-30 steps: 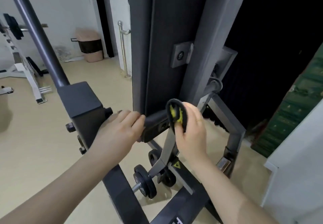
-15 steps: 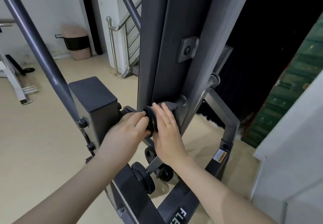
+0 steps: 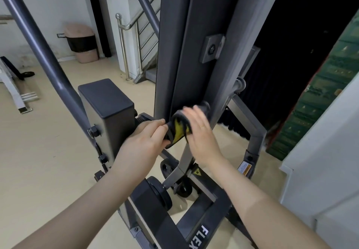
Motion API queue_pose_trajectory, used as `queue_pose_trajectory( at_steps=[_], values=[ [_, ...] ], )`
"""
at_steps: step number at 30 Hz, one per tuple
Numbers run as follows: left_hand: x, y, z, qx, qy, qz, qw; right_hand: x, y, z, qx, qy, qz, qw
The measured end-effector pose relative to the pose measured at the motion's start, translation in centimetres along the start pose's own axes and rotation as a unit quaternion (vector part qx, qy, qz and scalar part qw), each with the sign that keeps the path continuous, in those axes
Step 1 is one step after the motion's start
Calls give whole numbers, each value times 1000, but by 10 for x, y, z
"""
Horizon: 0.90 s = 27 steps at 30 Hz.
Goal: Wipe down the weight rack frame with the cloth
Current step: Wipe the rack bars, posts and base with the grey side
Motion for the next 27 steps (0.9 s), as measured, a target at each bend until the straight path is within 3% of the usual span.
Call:
queue_pose_trajectory(
  at_steps=[3,5,8,10,12,15,17,21,24,27],
  values=[
    [2,1,-2,3,2,5,1000,-11,25,8,-10,77,-110,991],
    [3,1,-3,5,7,11,1000,-7,10,-4,-28,99,-138,985],
    [6,0,-5,12,21,18,1000,10,-25,-23,1,76,-4,997],
    [10,-2,-9,11,29,24,999,11,-19,-14,101,65,101,988],
    [16,0,-15,15,17,27,999,-2,11,4,207,85,106,969],
    [23,4,-20,34,-18,32,999,-15,33,26,250,156,52,954],
    [26,11,-21,26,-27,15,999,-10,37,22,280,156,104,941],
    [29,37,-25,16,-15,-98,995,7,72,22,428,73,205,877],
    [25,48,-44,26,-33,-126,991,12,99,-4,504,5,246,828],
    [17,48,-65,-19,-93,-103,990,20,108,-62,581,-176,297,737]
  ],
)
Point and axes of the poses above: each hand's wrist, its own x-axis away from the middle knuckle, its own z-axis out of the back of the hand, y = z × x, the point moved 6 cm from there along -x, towards the middle knuckle, and after that the axes turned 8 degrees about -y, right-handed, at the moved point
